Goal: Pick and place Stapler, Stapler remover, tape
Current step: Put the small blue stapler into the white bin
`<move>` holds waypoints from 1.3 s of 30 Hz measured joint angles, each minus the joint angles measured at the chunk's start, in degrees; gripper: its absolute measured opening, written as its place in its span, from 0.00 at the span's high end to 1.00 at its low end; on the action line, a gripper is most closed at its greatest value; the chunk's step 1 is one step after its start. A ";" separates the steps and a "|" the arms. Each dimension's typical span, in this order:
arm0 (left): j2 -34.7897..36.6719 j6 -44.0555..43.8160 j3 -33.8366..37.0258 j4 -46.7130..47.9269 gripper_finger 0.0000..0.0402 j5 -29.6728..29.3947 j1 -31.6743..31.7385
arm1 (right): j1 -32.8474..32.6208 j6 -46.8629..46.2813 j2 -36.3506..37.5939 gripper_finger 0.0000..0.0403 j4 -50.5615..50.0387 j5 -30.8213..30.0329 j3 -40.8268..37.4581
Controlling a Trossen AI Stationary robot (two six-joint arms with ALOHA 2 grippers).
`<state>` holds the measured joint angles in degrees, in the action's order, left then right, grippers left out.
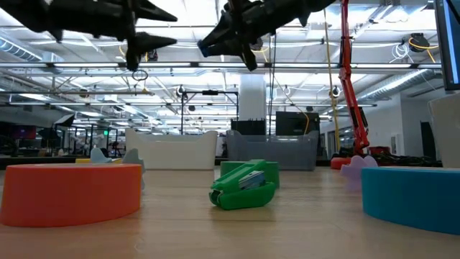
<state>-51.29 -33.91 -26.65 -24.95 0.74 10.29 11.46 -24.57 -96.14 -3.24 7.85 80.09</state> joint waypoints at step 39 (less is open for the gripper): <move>-21.20 -6.75 -9.16 -18.17 0.48 25.89 14.19 | 4.53 -3.12 -0.59 0.85 9.05 9.17 0.04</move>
<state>-72.49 -40.66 -35.81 -43.12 26.64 24.48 15.99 -27.69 -96.73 5.80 17.02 80.14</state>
